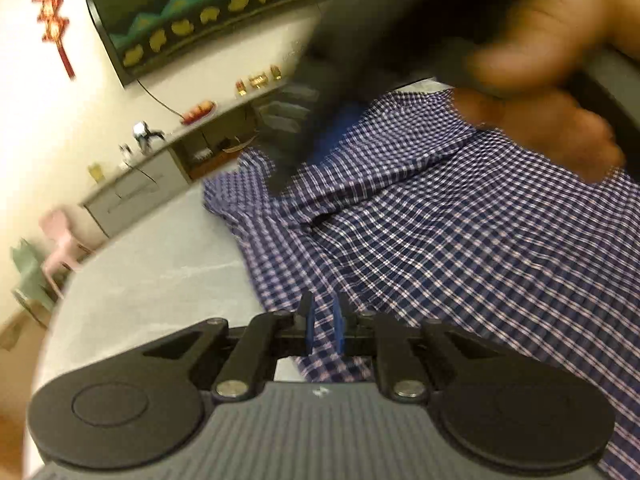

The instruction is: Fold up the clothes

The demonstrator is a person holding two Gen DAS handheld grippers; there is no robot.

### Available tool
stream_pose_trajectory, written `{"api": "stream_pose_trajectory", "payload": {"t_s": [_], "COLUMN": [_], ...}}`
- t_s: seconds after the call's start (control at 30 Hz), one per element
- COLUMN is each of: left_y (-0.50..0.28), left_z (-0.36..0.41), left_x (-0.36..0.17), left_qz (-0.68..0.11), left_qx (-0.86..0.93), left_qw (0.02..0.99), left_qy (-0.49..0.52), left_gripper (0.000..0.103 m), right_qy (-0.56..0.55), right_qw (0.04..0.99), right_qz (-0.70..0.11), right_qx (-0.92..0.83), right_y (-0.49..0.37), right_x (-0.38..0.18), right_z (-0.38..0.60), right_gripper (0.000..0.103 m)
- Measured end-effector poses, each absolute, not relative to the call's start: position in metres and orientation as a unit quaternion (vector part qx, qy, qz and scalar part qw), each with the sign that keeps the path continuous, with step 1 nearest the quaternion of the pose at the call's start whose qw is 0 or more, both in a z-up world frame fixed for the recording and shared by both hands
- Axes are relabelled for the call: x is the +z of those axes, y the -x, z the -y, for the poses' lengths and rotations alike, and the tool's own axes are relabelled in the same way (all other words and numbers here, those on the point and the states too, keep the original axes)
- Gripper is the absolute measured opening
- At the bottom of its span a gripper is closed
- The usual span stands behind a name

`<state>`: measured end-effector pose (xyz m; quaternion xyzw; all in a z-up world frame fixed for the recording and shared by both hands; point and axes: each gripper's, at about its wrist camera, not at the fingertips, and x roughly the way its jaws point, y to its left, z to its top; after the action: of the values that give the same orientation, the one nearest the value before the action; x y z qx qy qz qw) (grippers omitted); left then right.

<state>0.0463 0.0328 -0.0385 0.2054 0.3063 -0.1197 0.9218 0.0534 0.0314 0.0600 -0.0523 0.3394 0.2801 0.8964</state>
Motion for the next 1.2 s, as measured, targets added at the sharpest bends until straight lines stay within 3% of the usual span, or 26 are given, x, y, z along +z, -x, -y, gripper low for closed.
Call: {"api": "stream_pose_trajectory", "payload": {"t_s": [0.23,0.53,0.8,0.9,0.97,1.03,1.2], "left_y": [-0.061,-0.061,-0.06,-0.053,-0.048,-0.043,-0.044], "left_z": [-0.054,-0.084,-0.081,-0.083,-0.085,-0.086,-0.073], "left_x": [-0.058,-0.057,-0.058,-0.053,-0.047,-0.042,-0.053], "left_qz": [-0.332,-0.343,-0.346,-0.339,-0.33,-0.321,-0.355], "left_qx": [-0.151,-0.159,-0.13,-0.127,-0.125,-0.124,-0.126], "left_qw": [0.914,0.916,0.919,0.923,0.926,0.93,0.915], "left_qy": [-0.179,-0.134,-0.137,-0.133,-0.133,-0.132,-0.144], "left_gripper": [0.01,0.009,0.012,0.014,0.014,0.014,0.015], "right_qy": [0.116,0.065,0.024,0.007,-0.004,-0.016,-0.023], "right_qw": [0.895,0.905,0.928,0.935,0.94,0.944,0.934], "right_qz": [-0.375,-0.38,-0.351,-0.339,-0.332,-0.323,-0.352], "right_qx": [0.212,0.178,0.121,0.099,0.084,0.069,-0.05], "right_y": [-0.198,-0.336,-0.292,-0.27,-0.255,-0.241,-0.175], "right_x": [-0.008,-0.04,0.007,0.027,0.04,0.054,0.023], "right_z": [-0.097,-0.129,-0.006,0.046,0.081,0.116,0.246], "right_gripper": [0.041,0.04,0.04,0.054,0.077,0.088,0.09]}}
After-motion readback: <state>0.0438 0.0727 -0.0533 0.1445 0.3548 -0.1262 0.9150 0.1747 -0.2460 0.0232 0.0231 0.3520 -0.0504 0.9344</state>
